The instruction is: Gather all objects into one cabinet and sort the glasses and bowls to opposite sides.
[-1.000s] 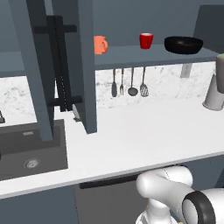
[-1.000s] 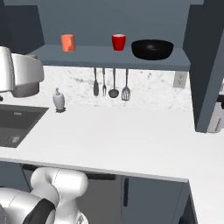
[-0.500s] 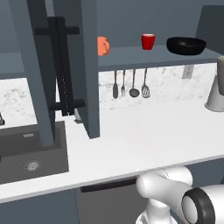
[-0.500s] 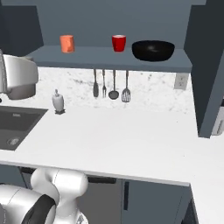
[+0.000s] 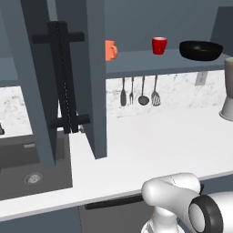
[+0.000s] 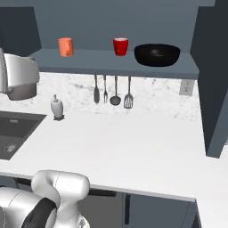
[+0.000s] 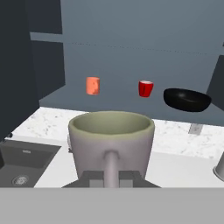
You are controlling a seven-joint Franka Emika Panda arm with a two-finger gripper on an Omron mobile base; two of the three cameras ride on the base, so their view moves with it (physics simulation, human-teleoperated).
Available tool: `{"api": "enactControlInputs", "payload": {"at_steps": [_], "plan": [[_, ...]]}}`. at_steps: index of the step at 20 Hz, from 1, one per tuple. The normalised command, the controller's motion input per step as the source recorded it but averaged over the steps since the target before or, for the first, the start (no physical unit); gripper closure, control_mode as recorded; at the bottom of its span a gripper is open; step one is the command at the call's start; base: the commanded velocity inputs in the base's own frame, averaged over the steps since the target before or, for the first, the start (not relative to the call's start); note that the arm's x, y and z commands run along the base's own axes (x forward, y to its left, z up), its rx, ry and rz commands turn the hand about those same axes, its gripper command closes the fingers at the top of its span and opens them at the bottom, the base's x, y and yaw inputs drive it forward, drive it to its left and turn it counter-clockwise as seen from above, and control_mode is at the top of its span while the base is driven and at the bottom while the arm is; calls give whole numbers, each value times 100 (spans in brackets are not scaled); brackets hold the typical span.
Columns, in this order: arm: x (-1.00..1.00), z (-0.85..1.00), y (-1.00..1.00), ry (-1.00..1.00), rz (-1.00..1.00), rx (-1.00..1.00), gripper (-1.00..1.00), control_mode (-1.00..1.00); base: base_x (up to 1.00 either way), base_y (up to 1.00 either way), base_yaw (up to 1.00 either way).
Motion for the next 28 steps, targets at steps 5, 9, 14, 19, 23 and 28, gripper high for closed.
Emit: {"api": "enactControlInputs", "payload": {"at_steps": [5, 9, 14, 19, 23, 28], "plan": [[0, 0, 0, 0, 0, 0, 100, 100, 92, -21, 0], [0, 0, 0, 0, 0, 0, 100, 100, 100, -56, 0], [0, 0, 0, 0, 0, 0, 100, 100, 100, -99, -1], [0, 0, 0, 0, 0, 0, 100, 100, 38, -80, 0], [0, 0, 0, 0, 0, 0, 100, 100, -22, -59, 0], [0, 0, 0, 0, 0, 0, 100, 100, 9, -60, 0]]}}
